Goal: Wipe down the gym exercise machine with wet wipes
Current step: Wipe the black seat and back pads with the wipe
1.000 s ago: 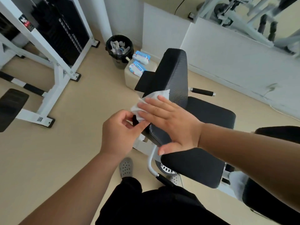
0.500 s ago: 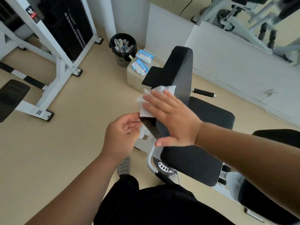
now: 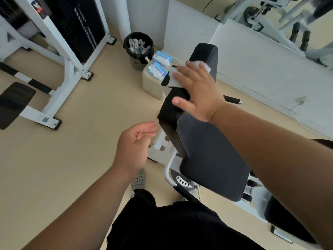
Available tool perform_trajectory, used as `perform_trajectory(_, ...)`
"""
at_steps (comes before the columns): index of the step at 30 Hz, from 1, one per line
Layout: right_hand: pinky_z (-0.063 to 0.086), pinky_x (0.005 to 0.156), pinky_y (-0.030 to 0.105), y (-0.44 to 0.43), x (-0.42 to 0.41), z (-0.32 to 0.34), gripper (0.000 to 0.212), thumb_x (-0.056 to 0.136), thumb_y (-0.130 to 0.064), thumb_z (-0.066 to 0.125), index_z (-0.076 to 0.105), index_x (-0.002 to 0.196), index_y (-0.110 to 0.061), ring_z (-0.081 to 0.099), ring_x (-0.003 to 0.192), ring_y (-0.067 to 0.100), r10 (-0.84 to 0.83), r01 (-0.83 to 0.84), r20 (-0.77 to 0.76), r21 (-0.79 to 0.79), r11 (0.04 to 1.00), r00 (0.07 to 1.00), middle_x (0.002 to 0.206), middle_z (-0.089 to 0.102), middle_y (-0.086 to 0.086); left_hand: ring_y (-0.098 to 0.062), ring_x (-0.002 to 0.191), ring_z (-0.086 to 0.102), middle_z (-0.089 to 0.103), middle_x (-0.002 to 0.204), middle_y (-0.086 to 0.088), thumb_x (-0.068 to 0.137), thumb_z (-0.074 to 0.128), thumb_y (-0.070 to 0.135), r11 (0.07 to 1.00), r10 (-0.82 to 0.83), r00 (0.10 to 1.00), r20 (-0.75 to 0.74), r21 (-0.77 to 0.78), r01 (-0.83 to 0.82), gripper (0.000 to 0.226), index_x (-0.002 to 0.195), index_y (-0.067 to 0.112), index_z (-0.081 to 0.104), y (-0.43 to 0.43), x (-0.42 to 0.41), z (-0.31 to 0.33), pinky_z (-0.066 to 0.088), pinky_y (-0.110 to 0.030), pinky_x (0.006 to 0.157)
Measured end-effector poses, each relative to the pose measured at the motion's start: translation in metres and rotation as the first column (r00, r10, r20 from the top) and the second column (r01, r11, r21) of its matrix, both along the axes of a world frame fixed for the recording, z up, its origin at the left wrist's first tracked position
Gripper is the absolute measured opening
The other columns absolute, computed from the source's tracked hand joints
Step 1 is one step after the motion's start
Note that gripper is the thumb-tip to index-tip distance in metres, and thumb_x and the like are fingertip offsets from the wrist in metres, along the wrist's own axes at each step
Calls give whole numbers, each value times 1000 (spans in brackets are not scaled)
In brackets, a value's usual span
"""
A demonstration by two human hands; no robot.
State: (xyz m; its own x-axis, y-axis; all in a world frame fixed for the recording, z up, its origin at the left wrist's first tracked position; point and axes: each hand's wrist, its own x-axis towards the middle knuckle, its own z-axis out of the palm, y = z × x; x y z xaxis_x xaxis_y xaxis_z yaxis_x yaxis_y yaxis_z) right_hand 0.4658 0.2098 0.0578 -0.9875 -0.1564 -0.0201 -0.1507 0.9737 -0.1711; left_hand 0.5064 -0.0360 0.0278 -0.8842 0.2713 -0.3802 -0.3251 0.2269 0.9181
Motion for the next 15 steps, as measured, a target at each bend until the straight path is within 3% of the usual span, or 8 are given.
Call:
perform_trajectory(3,9,127,58,-33,51,-19,112,88,-87,14,40,155,-1,20,154,43,120,-121,-67,-13,993,991,163,33,22,-9,98,72,76,106,7,93,46,-3,998,63,998,14,-31,-63,41,115,21,72,-2,-2,-3,55,-39,94)
perform_trajectory(6,9,127,59,-46,95,-36,109,89,-84,12,28,160,-3,3,158,41,269,-267,-33,66,961,962,170,14,18,-9,95,72,75,108,7,86,45,12,995,77,997,-8,-59,-77,41,116,20,72,0,-2,1,56,-40,92)
perform_trajectory(9,10,127,57,-33,83,-40,98,93,-80,18,31,161,-9,8,158,39,334,-329,-69,75,941,940,169,19,15,-8,100,69,72,110,11,82,44,22,994,39,997,-72,-98,-46,42,115,25,71,6,-5,8,55,-39,95)
perform_trajectory(12,13,127,56,-8,32,-26,95,95,-79,18,43,155,-10,26,154,36,149,-157,-144,-50,986,978,160,41,15,-1,100,64,70,111,15,84,49,24,988,-27,984,-174,-155,0,33,110,31,68,18,-15,17,51,-26,92)
perform_trajectory(15,11,127,54,24,-11,-12,94,96,-79,12,54,148,-13,31,151,33,-35,26,-110,-85,996,993,154,50,10,6,98,59,65,116,10,94,56,22,966,-94,946,-310,-259,11,23,114,29,65,36,-30,25,45,-16,86)
